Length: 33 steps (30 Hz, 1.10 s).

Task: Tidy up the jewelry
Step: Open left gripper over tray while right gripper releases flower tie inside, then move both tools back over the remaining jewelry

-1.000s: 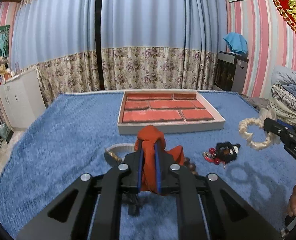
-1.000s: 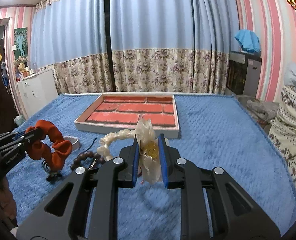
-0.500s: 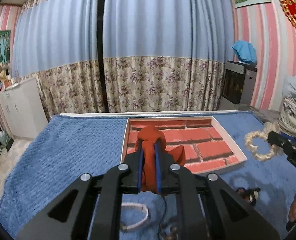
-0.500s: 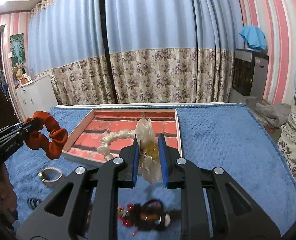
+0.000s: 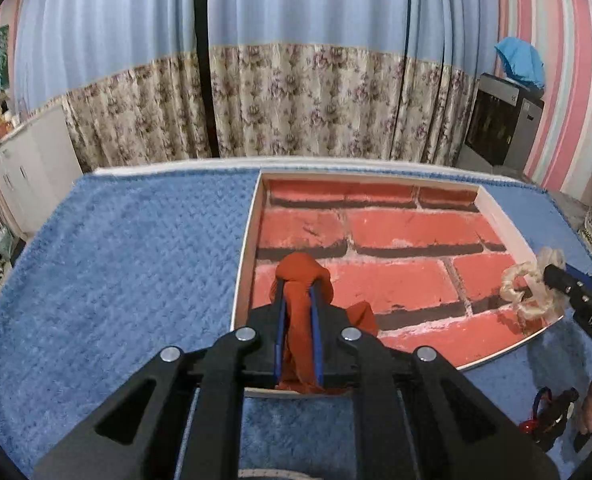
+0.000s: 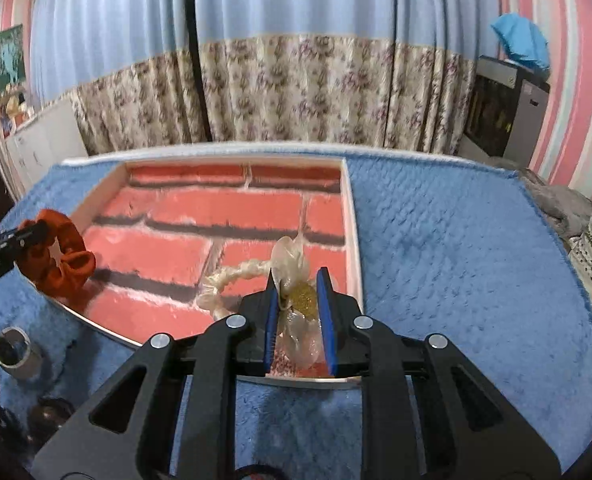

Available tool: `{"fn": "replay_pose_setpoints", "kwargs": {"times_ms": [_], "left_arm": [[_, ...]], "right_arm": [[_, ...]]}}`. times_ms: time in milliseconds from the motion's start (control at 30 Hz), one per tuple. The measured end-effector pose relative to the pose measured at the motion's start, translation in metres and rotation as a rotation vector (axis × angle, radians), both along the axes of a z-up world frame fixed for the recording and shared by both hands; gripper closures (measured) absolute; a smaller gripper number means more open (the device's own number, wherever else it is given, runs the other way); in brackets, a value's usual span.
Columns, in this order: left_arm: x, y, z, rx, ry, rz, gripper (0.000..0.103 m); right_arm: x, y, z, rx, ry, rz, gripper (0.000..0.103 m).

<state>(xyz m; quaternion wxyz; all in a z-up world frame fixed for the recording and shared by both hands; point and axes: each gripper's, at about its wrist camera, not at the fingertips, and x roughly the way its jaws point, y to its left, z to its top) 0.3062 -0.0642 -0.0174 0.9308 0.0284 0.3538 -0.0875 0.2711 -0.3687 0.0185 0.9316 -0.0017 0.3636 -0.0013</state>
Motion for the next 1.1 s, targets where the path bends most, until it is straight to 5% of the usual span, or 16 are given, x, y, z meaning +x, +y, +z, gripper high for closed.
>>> {"fn": "replay_pose_setpoints", "kwargs": {"times_ms": [267,300,367,400,433,633,767,900,1000,1100], "left_arm": [[0.021,0.001,-0.019,0.019,0.117,-0.020,0.088],[0.023,0.001,-0.021,0.021,0.122,-0.016,0.086],[0.024,0.002,-0.021,0.016,0.127,-0.011,0.069],[0.023,0.002,-0.020,0.021,0.125,-0.005,0.052],[0.021,0.002,-0.019,0.024,0.124,-0.005,0.042],[0.010,0.014,0.020,-0.029,0.099,-0.036,0.041],[-0.027,0.031,0.082,-0.046,-0.047,-0.056,0.040],[-0.100,0.061,0.122,-0.014,-0.233,0.005,0.030],[-0.155,0.078,0.106,0.023,-0.274,0.053,0.030],[-0.209,0.083,0.059,0.059,-0.228,0.051,0.030]], "right_arm": [[0.013,-0.003,-0.024,-0.014,0.085,-0.020,0.080],[0.015,-0.004,-0.024,-0.012,0.089,-0.019,0.070],[0.013,-0.004,-0.020,-0.007,0.074,-0.023,0.061],[0.013,-0.003,-0.018,-0.009,0.073,-0.021,0.061],[0.012,-0.003,-0.014,-0.010,0.071,-0.019,0.060],[-0.020,-0.005,0.059,0.025,-0.076,-0.002,0.058],[-0.071,-0.015,0.131,0.010,-0.272,-0.014,0.049],[-0.128,-0.033,0.155,0.027,-0.351,-0.033,0.044],[-0.176,-0.040,0.135,0.039,-0.340,-0.050,0.040],[-0.222,-0.036,0.090,0.027,-0.294,-0.078,0.040]]}}
